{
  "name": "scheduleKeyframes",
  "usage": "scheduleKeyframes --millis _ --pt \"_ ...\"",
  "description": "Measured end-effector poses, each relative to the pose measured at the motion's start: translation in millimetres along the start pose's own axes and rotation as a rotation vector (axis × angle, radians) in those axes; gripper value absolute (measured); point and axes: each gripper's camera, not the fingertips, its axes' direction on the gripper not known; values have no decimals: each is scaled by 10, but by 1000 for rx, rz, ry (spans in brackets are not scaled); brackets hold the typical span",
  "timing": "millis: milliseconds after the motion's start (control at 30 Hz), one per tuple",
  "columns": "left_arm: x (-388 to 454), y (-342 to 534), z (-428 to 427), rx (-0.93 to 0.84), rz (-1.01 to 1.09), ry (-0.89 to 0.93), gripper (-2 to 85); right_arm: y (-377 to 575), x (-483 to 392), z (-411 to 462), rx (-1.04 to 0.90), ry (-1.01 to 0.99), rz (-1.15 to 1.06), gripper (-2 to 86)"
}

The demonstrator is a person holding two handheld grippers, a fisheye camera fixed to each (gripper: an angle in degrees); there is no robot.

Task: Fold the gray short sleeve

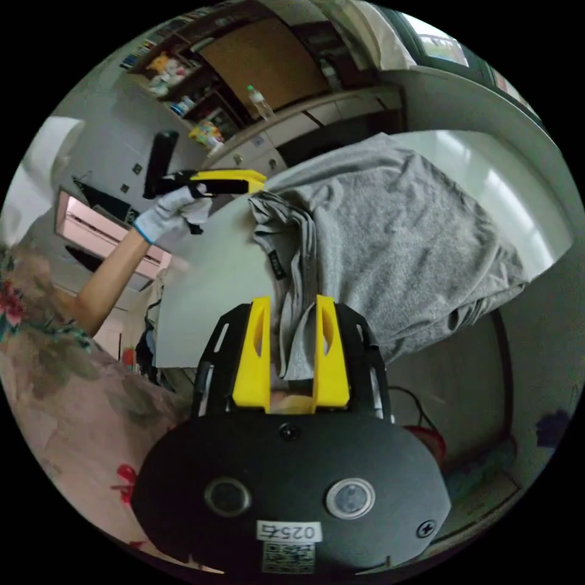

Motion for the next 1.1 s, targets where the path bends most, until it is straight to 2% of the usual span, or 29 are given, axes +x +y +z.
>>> scheduleKeyframes --millis 67,167,267,400,533,667,900,967,1067,1100 --pt "129 -199 228 -124 209 15 69 -102 -52 148 -81 0 39 108" --pt "151 -387 634 -342 331 62 66 -138 -84 297 -118 -29 92 102" --pt "197 -399 880 -458 424 71 50 -199 -130 391 -128 -12 111 54" --pt "116 -384 823 -406 392 132 -4 -269 -272 394 -88 25 70 1" --pt "128 -137 488 -256 433 142 -15 -250 -671 360 -81 -12 -227 -5" --pt "31 241 663 -314 346 161 -13 -157 -801 824 -211 46 -324 3" --pt "-395 711 533 -224 67 260 15 -142 -745 948 -166 -140 -205 75" --pt "-645 837 316 -98 -81 272 20 -88 -632 829 -87 -174 -94 90" --pt "-757 668 216 104 -178 286 36 -14 -278 636 88 -116 96 90" --pt "-757 575 264 115 -181 289 36 -3 -169 614 121 -95 148 91"
